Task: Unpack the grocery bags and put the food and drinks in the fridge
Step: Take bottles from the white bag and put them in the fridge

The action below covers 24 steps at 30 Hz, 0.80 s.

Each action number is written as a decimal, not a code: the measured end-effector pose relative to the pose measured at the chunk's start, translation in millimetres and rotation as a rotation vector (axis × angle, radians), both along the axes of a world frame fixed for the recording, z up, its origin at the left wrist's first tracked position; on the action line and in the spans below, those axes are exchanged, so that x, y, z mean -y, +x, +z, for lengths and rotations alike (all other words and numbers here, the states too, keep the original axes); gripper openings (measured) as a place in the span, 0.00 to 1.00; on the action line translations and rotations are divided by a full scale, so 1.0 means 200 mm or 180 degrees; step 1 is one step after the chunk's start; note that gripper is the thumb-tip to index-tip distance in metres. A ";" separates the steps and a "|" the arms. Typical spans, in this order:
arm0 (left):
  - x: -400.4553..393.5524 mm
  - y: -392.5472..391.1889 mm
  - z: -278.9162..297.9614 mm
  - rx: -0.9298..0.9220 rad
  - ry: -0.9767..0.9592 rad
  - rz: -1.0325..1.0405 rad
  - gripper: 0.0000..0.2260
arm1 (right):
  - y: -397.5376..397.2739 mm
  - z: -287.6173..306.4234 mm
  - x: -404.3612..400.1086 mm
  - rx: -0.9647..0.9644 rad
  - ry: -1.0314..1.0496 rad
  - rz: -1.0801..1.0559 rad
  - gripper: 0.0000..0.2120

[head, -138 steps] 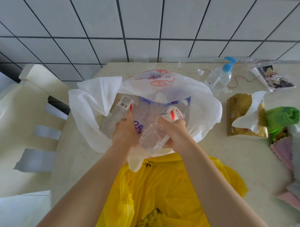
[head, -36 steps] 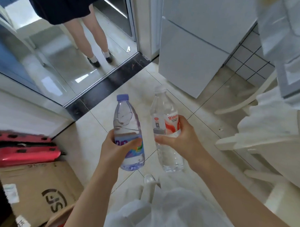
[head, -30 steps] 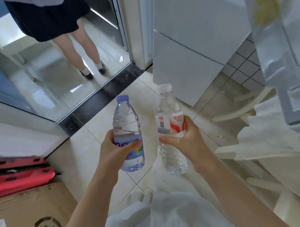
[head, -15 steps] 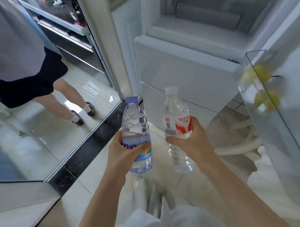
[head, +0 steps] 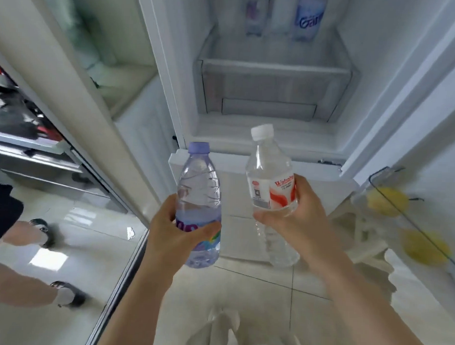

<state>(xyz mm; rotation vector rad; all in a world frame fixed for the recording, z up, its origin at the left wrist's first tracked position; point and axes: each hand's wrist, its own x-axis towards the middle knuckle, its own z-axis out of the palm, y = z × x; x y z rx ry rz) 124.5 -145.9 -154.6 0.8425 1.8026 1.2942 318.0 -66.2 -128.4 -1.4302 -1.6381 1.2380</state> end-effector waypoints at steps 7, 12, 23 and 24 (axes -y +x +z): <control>-0.40 -0.17 0.18 0.0063 0.0495 -0.0518 0.27 | -0.13 0.16 -0.22 -0.0226 0.0275 -0.0407 0.30; -0.70 -0.20 0.33 -0.0074 0.0887 -0.0661 0.27 | -0.17 0.30 -0.44 -0.0360 0.0491 -0.0578 0.26; -1.41 -0.21 0.60 -0.0311 0.1815 -0.0142 0.24 | -0.35 0.60 -1.10 -0.0779 0.1417 -0.0910 0.25; -1.47 -0.21 0.62 -0.0332 0.1904 -0.0085 0.25 | -0.36 0.63 -1.16 -0.0813 0.1523 -0.0934 0.25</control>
